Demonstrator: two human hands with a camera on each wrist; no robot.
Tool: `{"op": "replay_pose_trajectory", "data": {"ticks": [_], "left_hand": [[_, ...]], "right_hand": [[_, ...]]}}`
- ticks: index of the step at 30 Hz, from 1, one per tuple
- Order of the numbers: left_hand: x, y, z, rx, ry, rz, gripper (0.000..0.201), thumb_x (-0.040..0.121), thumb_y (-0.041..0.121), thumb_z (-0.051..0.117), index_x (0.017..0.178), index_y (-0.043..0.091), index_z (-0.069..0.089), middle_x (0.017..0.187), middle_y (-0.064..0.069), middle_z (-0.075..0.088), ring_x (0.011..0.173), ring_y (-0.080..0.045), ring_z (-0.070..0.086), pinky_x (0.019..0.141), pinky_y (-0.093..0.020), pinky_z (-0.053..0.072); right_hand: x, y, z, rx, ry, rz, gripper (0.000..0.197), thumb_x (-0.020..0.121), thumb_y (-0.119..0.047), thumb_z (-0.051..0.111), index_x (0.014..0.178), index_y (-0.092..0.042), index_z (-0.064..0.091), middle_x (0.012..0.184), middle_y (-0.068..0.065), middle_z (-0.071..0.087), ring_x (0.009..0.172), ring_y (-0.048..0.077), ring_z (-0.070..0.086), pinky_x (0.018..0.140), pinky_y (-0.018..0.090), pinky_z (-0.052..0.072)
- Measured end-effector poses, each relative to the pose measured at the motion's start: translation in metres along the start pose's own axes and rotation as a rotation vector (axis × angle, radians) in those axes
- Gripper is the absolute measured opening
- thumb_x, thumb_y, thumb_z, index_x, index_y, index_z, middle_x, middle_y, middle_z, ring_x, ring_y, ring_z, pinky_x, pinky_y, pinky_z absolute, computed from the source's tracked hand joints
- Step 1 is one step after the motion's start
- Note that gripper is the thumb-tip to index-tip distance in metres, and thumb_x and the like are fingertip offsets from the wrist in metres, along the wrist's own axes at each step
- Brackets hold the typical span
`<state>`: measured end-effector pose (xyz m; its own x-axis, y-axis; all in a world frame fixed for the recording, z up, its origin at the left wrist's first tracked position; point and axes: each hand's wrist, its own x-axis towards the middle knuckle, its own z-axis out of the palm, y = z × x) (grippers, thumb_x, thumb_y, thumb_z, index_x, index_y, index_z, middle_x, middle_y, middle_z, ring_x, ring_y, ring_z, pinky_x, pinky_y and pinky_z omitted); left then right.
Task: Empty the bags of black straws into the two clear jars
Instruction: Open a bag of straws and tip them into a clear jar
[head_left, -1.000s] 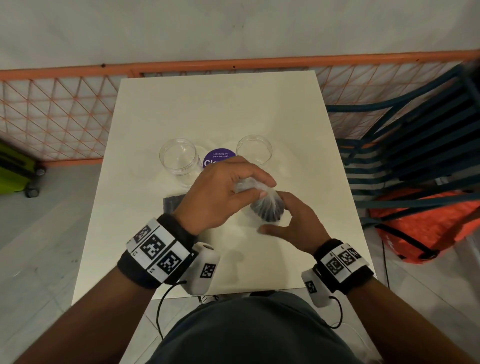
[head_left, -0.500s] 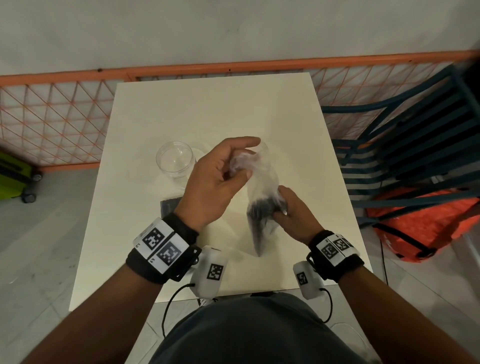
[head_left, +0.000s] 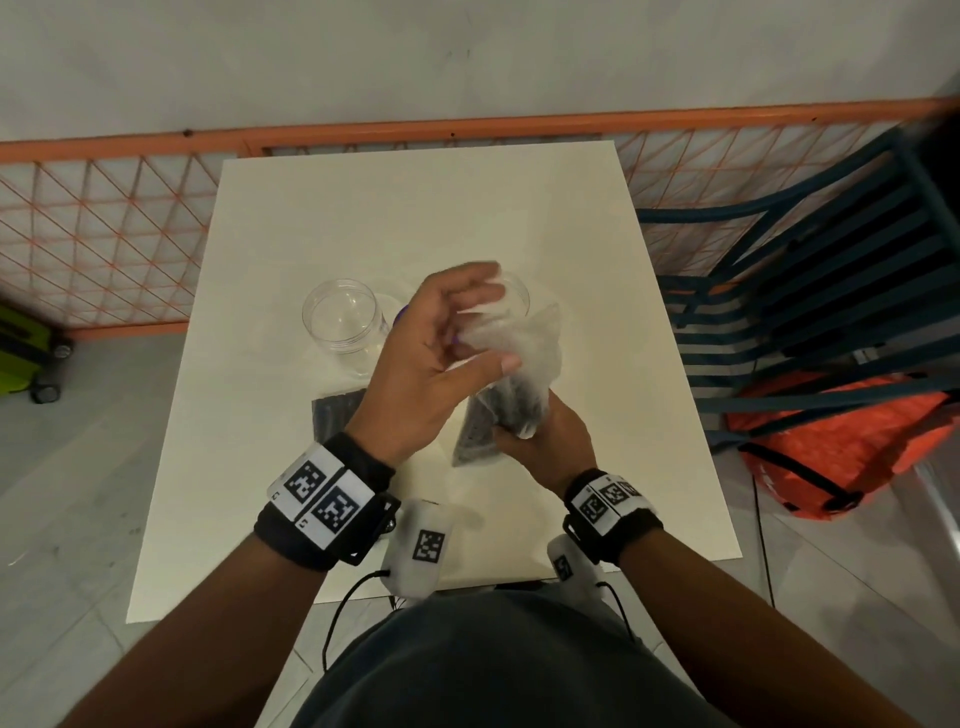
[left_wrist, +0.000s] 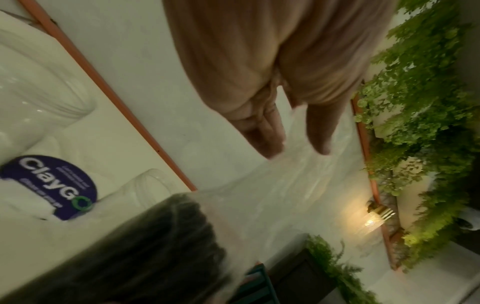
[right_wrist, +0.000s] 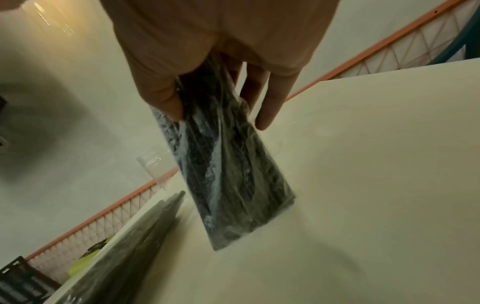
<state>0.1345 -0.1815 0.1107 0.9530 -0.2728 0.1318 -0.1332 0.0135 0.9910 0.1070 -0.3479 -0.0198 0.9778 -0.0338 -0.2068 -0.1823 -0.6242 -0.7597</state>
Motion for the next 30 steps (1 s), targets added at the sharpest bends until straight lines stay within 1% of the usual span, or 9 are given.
{"op": "replay_pose_trajectory", "data": {"ticks": [3, 5, 7, 10, 14, 18, 20, 25, 30], "left_hand": [[-0.005, -0.033, -0.019, 0.117, -0.040, -0.111, 0.116, 0.065, 0.031, 0.089, 0.151, 0.045, 0.012, 0.157, -0.005, 0.035, 0.144, -0.008, 0.036, 0.113, -0.031, 0.036], [-0.011, -0.058, -0.024, 0.210, -0.123, -0.291, 0.121, 0.061, 0.044, 0.090, 0.154, 0.042, 0.012, 0.158, 0.004, 0.036, 0.142, -0.010, 0.038, 0.109, -0.024, 0.035], [-0.021, -0.080, -0.022, 0.304, -0.179, -0.380, 0.100, 0.064, 0.048, 0.088, 0.148, 0.035, 0.035, 0.143, 0.009, 0.055, 0.130, -0.012, 0.054, 0.101, -0.025, 0.045], [-0.034, -0.096, -0.008, 0.290, -0.007, -0.313, 0.057, 0.075, 0.022, 0.086, 0.127, 0.028, 0.062, 0.114, 0.017, 0.071, 0.106, 0.001, 0.067, 0.090, -0.019, 0.053], [-0.046, -0.116, 0.009, 0.389, 0.167, -0.304, 0.020, 0.079, 0.023, 0.078, 0.099, 0.022, 0.075, 0.100, 0.000, 0.077, 0.094, -0.016, 0.071, 0.089, -0.042, 0.057], [-0.050, -0.130, 0.008, 0.606, 0.067, -0.334, 0.028, 0.082, 0.032, 0.078, 0.101, 0.013, 0.075, 0.099, -0.008, 0.076, 0.089, -0.019, 0.070, 0.083, -0.040, 0.059], [-0.049, -0.129, 0.005, 0.587, 0.065, -0.327, 0.039, 0.078, 0.031, 0.081, 0.111, 0.013, 0.071, 0.108, -0.007, 0.073, 0.096, -0.019, 0.069, 0.085, -0.039, 0.060], [-0.041, -0.111, 0.002, 0.353, 0.006, -0.319, 0.078, 0.066, 0.056, 0.081, 0.133, 0.037, 0.045, 0.132, 0.011, 0.059, 0.117, -0.005, 0.057, 0.090, -0.026, 0.051], [-0.038, -0.130, 0.004, 0.447, 0.062, -0.346, 0.041, 0.078, 0.034, 0.082, 0.110, 0.013, 0.067, 0.105, -0.002, 0.073, 0.097, -0.019, 0.070, 0.083, -0.019, 0.057]], "right_hand": [[0.004, 0.001, -0.005, 0.075, 0.006, -0.043, 0.043, 0.074, -0.021, 0.079, 0.111, -0.013, 0.059, 0.097, -0.001, 0.067, 0.083, 0.020, 0.060, 0.068, 0.027, 0.044], [0.007, 0.003, -0.009, 0.122, -0.030, -0.059, 0.045, 0.074, -0.016, 0.080, 0.114, -0.011, 0.059, 0.097, -0.004, 0.063, 0.085, 0.016, 0.057, 0.067, 0.018, 0.042], [0.009, 0.007, -0.008, 0.162, -0.062, -0.059, 0.053, 0.071, -0.017, 0.081, 0.118, -0.011, 0.058, 0.106, 0.001, 0.064, 0.093, 0.017, 0.060, 0.075, 0.020, 0.045], [0.010, 0.013, -0.004, 0.195, -0.096, -0.043, 0.059, 0.063, -0.033, 0.074, 0.116, -0.011, 0.061, 0.104, -0.006, 0.066, 0.092, 0.006, 0.062, 0.078, 0.022, 0.046], [0.012, 0.014, -0.003, 0.193, -0.091, -0.068, 0.063, 0.070, -0.008, 0.079, 0.122, -0.023, 0.048, 0.109, -0.024, 0.056, 0.097, -0.012, 0.057, 0.081, 0.001, 0.039], [0.012, 0.017, -0.005, 0.136, -0.120, -0.088, 0.062, 0.074, -0.013, 0.081, 0.123, -0.032, 0.047, 0.107, -0.033, 0.051, 0.094, -0.017, 0.054, 0.079, -0.004, 0.035], [0.011, 0.016, -0.005, 0.111, -0.169, -0.089, 0.060, 0.075, -0.017, 0.081, 0.127, -0.027, 0.052, 0.111, -0.027, 0.056, 0.094, -0.011, 0.056, 0.081, -0.001, 0.036], [0.010, 0.005, -0.008, -0.047, -0.251, -0.098, 0.047, 0.079, -0.016, 0.076, 0.121, -0.010, 0.055, 0.117, 0.010, 0.062, 0.104, 0.027, 0.060, 0.087, 0.036, 0.049], [0.019, 0.001, -0.007, -0.137, -0.228, -0.205, 0.051, 0.084, -0.022, 0.070, 0.130, -0.011, 0.052, 0.121, 0.007, 0.057, 0.106, 0.017, 0.048, 0.088, 0.022, 0.032]]}}
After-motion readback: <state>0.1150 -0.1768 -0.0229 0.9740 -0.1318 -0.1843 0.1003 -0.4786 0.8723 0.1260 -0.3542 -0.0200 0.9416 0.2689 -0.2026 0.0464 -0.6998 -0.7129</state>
